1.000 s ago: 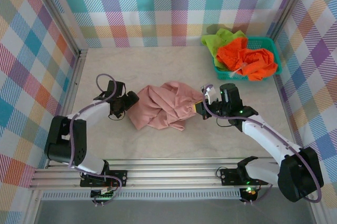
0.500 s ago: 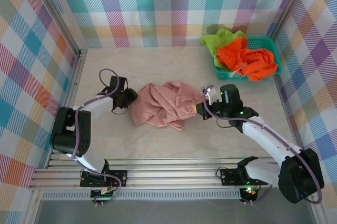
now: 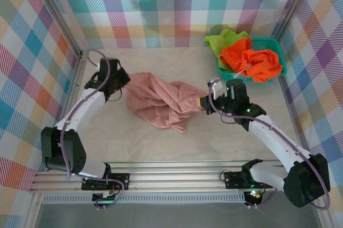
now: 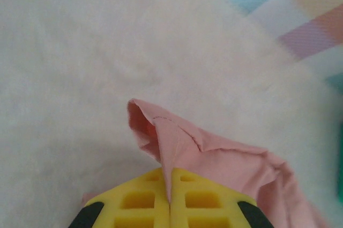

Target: Fold and stack the shorts

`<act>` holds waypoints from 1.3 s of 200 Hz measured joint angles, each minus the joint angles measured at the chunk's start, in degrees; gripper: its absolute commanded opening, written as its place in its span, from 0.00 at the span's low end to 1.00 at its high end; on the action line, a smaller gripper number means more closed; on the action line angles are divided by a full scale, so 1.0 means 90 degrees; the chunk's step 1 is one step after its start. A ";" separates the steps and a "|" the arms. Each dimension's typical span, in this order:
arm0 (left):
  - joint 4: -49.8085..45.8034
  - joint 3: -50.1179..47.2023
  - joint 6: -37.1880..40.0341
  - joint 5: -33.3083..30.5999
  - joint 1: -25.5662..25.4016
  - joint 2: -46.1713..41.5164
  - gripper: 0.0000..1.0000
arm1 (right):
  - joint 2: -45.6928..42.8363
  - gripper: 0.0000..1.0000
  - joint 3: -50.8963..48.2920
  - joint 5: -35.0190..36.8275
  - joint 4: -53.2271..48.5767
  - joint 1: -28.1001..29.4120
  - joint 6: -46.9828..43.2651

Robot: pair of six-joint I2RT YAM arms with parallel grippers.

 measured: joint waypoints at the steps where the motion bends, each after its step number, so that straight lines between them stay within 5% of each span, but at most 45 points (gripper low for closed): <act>1: -0.0032 0.0075 0.0019 -0.0015 0.0010 -0.0017 0.00 | 0.0007 0.00 0.0029 0.0000 0.0002 0.0000 0.0002; 57: -0.1190 0.3354 0.0748 -0.0505 0.0342 -0.0097 0.00 | 0.0814 0.00 0.2567 -0.0304 0.0005 0.0000 0.0192; 108: -0.1926 0.5780 0.1394 -0.1078 0.0379 -0.0095 0.00 | 0.0682 0.00 0.3478 -0.0962 0.0493 0.0185 0.0782; 194: -0.2144 0.8694 0.2373 -0.1812 0.0391 0.0131 0.00 | 0.0359 0.00 0.4342 -0.1668 0.1066 0.1834 0.1409; 260: -0.2101 0.8238 0.2487 -0.1700 0.0391 0.0719 0.00 | 0.0338 0.00 0.4192 0.0928 0.0090 0.1736 0.0845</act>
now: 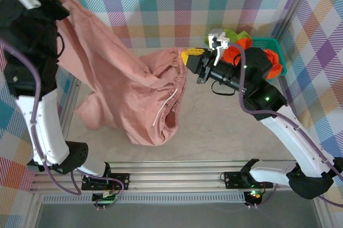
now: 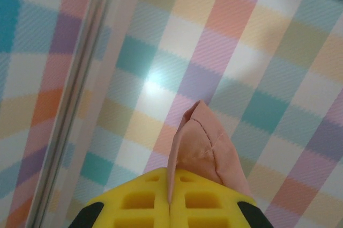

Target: Fold and stack the shorts

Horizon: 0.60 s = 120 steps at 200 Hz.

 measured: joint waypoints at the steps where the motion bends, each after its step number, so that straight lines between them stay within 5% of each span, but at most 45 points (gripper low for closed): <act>1: 0.0002 -0.0029 0.0002 0.0002 0.0000 0.0010 0.00 | 0.0007 0.00 -0.0032 0.0049 -0.0010 -0.0027 -0.0012; 80: 0.0634 -0.1996 -0.0257 0.0692 0.0010 0.2142 0.00 | 0.2225 0.03 -0.0962 0.0835 -0.0080 -0.1783 0.0255; 101: 0.0799 -0.1962 -0.0454 0.0906 0.0010 0.2786 0.00 | 0.2941 0.14 -0.0826 0.0872 -0.0070 -0.2076 0.0515; 120: 0.0789 -0.1535 -0.0605 0.1107 0.0010 0.3507 0.18 | 0.3708 0.37 -0.0287 0.0901 -0.0168 -0.2225 0.0724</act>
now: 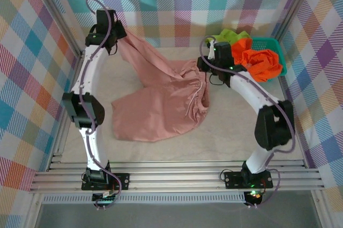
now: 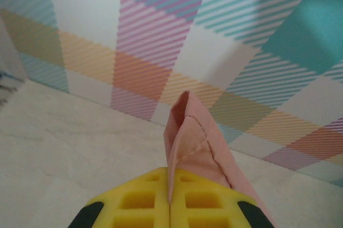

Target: Fold and stack the shorts

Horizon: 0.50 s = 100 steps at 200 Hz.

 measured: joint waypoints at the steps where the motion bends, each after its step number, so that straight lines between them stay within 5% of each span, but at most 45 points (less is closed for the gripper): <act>1: -0.0007 0.0029 -0.0015 0.0005 0.0000 0.0027 0.19 | 0.0024 0.38 0.0027 0.0000 -0.0012 -0.0002 -0.0012; 22: -0.0221 0.1151 -0.0168 0.0204 0.0002 0.0945 0.44 | 0.0758 0.55 0.0947 -0.0002 -0.0279 -0.0068 0.0109; 48: -0.0583 0.1970 -0.0228 0.0449 0.0017 0.1324 0.98 | 0.1049 0.68 0.1717 -0.0138 -0.0515 -0.0189 0.0321; 74: -0.0821 0.1489 -0.0396 0.0486 0.0022 0.0610 1.00 | 0.0636 0.78 0.1678 -0.0534 -0.0481 -0.0318 0.0389; 100: -0.0471 -0.1205 -0.0882 0.0874 0.0024 -0.1569 1.00 | -0.0168 0.83 0.0991 -0.1117 -0.0294 -0.0350 0.0454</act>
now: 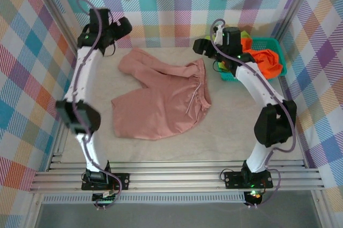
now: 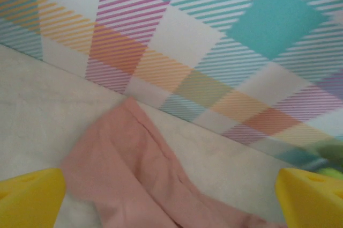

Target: Fold and stack the shorts

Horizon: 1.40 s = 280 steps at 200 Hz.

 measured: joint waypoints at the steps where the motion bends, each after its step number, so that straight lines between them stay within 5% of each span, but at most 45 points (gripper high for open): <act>1: 0.0017 -0.0104 -0.0024 0.0017 0.0000 -0.0080 1.00 | -0.0019 0.83 -0.0022 -0.0017 0.0007 0.0002 0.0010; 44: 0.1586 -0.5263 -0.1265 0.0573 -0.0253 -0.3696 1.00 | -0.0313 0.91 -0.0920 -0.0828 0.0172 0.0483 0.0012; 97: 0.2166 -0.8497 -0.2161 0.0512 -0.1263 -0.4104 1.00 | 0.1491 0.92 -0.0374 -0.1256 0.0185 0.0877 0.0389; 156: 0.2664 -0.9321 -0.2671 -0.0007 -0.1991 -0.4107 1.00 | 0.3388 0.92 0.1484 -0.0967 -0.0192 0.0862 0.0903; 213: 0.2934 -1.0324 -0.3130 -0.0347 -0.2101 -0.4527 1.00 | 0.4551 0.92 0.3745 -0.0061 -0.0933 0.0658 0.1069; 280: 0.2531 -1.0737 -0.3461 -0.0634 -0.2135 -0.5491 1.00 | 0.5464 0.91 0.4636 0.0930 -0.1797 0.0279 0.1188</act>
